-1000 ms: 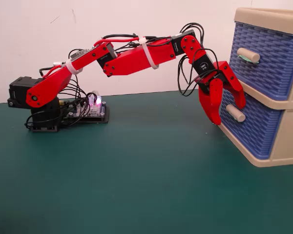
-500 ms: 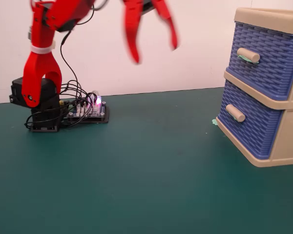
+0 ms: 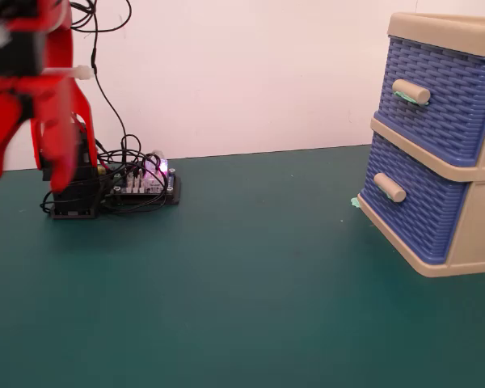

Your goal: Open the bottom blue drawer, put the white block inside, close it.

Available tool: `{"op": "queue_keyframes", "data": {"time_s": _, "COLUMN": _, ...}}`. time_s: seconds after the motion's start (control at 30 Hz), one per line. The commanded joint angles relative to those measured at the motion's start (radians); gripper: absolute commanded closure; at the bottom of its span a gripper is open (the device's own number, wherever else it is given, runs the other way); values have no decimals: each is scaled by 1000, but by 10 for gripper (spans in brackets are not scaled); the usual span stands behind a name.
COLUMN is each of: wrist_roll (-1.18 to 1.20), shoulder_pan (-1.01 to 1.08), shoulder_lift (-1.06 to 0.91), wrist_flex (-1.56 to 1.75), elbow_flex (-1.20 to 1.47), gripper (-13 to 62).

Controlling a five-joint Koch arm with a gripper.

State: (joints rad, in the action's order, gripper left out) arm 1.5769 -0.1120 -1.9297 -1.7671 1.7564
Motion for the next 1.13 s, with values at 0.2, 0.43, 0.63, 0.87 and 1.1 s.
{"op": "queue_keyframes", "data": {"time_s": 0.2, "wrist_roll": -110, "shoulder_pan": 23, "shoulder_lift": -396, "wrist_flex": 325, "elbow_flex": 681, "gripper": 149}}
{"op": "queue_keyframes", "data": {"time_s": 0.43, "wrist_roll": -104, "shoulder_pan": 26, "shoulder_lift": -423, "wrist_flex": 149, "elbow_flex": 756, "gripper": 151}}
{"op": "queue_keyframes", "data": {"time_s": 0.63, "wrist_roll": -107, "shoulder_pan": 26, "shoulder_lift": -422, "wrist_flex": 124, "elbow_flex": 755, "gripper": 150}}
{"op": "queue_keyframes", "data": {"time_s": 0.87, "wrist_roll": -107, "shoulder_pan": 28, "shoulder_lift": -422, "wrist_flex": 124, "elbow_flex": 755, "gripper": 150}}
{"op": "queue_keyframes", "data": {"time_s": 1.1, "wrist_roll": -107, "shoulder_pan": 28, "shoulder_lift": -422, "wrist_flex": 124, "elbow_flex": 755, "gripper": 150}}
